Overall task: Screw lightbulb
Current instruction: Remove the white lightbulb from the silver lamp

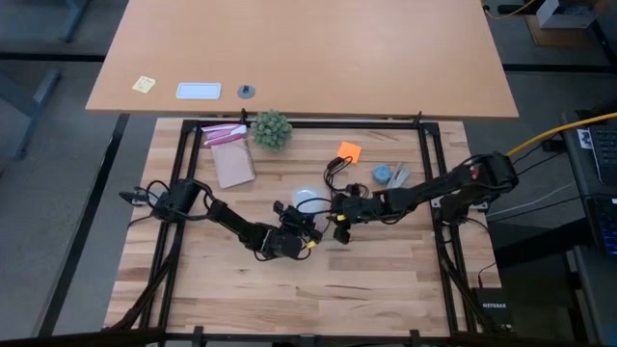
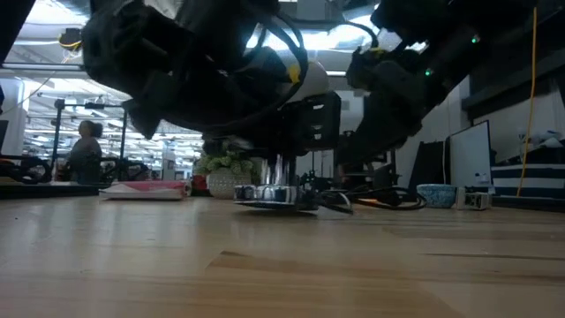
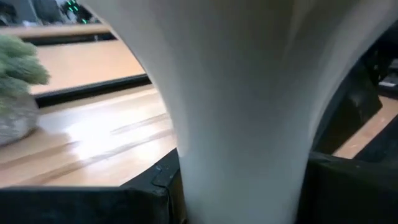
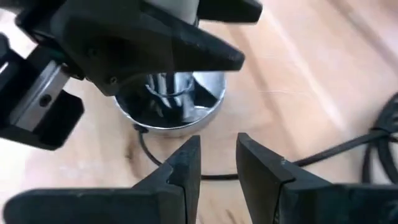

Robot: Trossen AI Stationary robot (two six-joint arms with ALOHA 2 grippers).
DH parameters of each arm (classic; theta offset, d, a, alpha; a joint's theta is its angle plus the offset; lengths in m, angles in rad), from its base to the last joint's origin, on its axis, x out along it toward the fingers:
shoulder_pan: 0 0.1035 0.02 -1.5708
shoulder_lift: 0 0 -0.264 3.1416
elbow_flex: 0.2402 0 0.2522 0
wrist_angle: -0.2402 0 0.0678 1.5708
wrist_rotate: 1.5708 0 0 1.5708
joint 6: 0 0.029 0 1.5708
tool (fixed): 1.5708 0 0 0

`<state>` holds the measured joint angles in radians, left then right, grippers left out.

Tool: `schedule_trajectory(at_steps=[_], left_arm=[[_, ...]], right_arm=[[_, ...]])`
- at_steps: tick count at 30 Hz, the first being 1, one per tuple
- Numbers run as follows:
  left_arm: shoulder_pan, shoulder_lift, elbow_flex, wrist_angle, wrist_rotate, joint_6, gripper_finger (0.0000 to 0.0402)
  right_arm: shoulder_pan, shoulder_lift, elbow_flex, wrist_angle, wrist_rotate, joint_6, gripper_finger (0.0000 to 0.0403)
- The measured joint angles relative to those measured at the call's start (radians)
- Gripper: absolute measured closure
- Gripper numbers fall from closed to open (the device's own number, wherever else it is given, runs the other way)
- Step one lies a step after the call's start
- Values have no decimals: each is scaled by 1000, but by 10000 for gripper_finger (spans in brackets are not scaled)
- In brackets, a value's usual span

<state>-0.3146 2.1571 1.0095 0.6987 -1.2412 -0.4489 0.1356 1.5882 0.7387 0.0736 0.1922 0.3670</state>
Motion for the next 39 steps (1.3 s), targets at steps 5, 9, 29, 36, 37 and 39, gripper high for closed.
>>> schedule_trajectory(at_steps=[5,9,29,36,37,39], left_arm=[[41,-1,0,22,47,-7,249],[78,1,0,92,101,35,249],[227,6,-2,273,251,214,249],[240,5,-2,274,256,215,249],[240,5,-2,272,271,211,249],[236,5,-2,258,310,185,249]], right_arm=[[0,-43,0,-115,93,-12,301],[-22,-33,0,-153,130,-66,301],[-237,17,-1,-137,86,-137,301],[-256,17,-1,-139,69,-137,301],[-255,17,-1,-142,51,-137,301],[-253,26,-1,-143,10,-137,301]])
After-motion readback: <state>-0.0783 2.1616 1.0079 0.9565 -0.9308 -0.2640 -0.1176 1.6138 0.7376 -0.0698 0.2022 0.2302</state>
